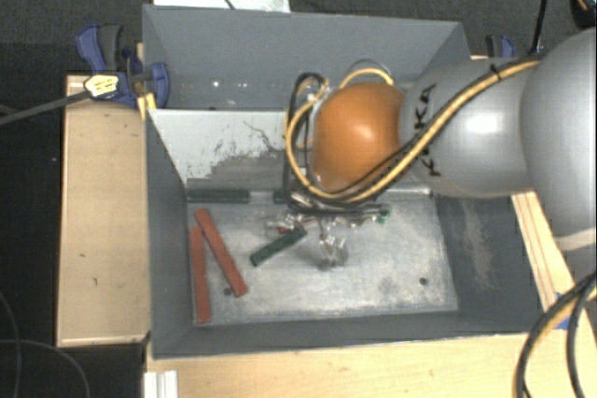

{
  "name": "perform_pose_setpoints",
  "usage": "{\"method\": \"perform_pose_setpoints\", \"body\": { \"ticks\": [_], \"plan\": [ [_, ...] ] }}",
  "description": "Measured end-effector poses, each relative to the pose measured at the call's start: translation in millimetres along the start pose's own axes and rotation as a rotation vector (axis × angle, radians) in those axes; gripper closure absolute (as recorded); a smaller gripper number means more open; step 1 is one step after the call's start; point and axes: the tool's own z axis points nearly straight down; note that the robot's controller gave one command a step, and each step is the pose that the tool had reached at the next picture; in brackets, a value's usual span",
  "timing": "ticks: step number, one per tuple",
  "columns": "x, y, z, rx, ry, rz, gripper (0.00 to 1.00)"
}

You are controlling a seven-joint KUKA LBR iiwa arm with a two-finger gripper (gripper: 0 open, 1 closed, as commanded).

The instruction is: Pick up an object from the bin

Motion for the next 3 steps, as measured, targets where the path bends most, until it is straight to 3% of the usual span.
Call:
{"method": "perform_pose_setpoints", "body": {
  "ticks": [1, 2, 3],
  "plan": [
    [-1.9, 0, 0, 0.001, -0.003, 0.004, 1.00],
    [13.2, -14, -111, 0.009, -0.007, -0.060, 1.00],
    [24.2, 13, -202, 0.009, -0.008, -0.049, 1.00]
  ]
}}
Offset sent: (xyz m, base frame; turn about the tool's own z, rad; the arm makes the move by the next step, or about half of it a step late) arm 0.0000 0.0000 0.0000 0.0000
